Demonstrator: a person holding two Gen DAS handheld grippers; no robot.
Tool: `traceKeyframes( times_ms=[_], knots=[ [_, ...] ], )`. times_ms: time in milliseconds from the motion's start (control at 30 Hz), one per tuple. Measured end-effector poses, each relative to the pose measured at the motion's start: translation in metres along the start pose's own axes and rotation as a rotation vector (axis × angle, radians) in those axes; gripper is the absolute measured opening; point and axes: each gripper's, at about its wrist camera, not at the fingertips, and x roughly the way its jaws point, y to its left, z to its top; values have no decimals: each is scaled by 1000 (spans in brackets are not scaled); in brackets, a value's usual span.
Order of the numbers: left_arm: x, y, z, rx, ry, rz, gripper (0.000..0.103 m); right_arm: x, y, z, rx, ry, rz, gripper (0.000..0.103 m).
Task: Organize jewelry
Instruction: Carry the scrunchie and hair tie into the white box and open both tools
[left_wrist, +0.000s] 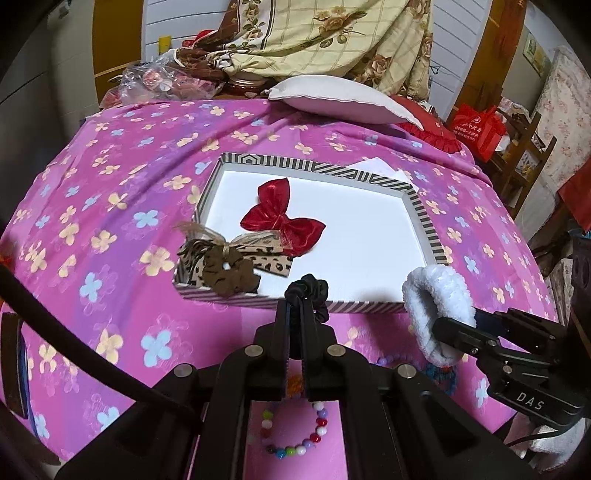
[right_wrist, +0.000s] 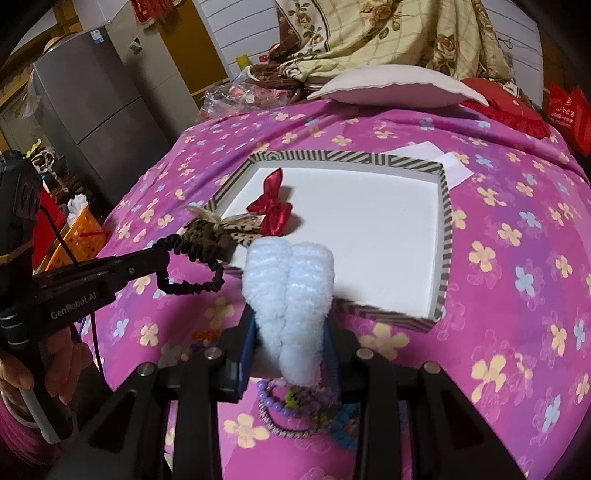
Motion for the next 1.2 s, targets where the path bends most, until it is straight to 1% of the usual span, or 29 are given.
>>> traceKeyframes(
  times_ms=[433,800,1200],
  knots=[
    [25,-17,21,9,19,-14,11,19,-22,22,16,15,-25,34],
    [50,-16,29,-21,51,-19,11,41,-34,35,26,41,-35,34],
    [84,7,26,-65,105,46,11,86,-33,53,11,96,-33,34]
  ],
)
